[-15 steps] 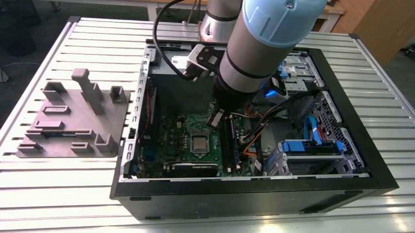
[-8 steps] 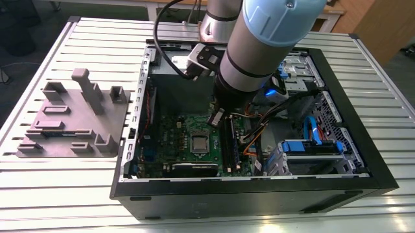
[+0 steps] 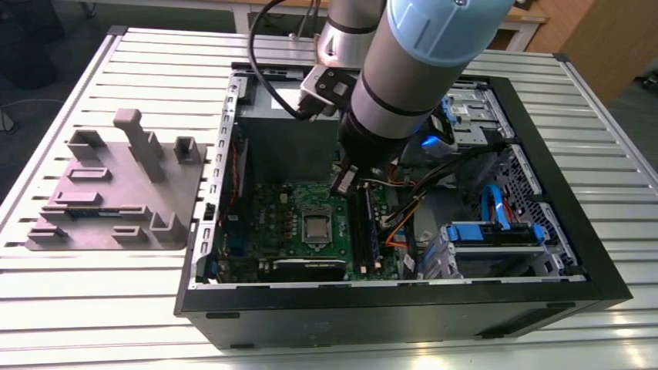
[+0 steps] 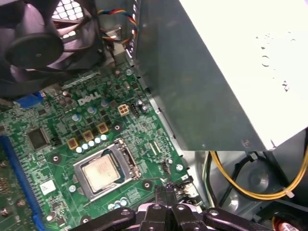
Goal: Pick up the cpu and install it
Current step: 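Install the first cpu locking lever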
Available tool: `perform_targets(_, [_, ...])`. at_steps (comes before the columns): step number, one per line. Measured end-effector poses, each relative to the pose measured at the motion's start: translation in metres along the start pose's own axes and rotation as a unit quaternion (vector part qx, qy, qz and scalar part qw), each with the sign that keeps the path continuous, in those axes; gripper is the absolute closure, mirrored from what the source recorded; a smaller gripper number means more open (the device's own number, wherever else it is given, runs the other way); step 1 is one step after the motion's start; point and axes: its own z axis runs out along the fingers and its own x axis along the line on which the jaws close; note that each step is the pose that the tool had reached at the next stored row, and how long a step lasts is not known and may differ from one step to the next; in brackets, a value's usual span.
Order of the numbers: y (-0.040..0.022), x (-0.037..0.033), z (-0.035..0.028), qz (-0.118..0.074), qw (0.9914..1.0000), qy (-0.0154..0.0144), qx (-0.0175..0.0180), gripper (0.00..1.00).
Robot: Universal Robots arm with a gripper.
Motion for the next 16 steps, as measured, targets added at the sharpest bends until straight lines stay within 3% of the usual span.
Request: perform_targets(16, [0.0034, -0.0124, 0.0085, 0.0, 1.0, 0.0, 0.0, 0.9])
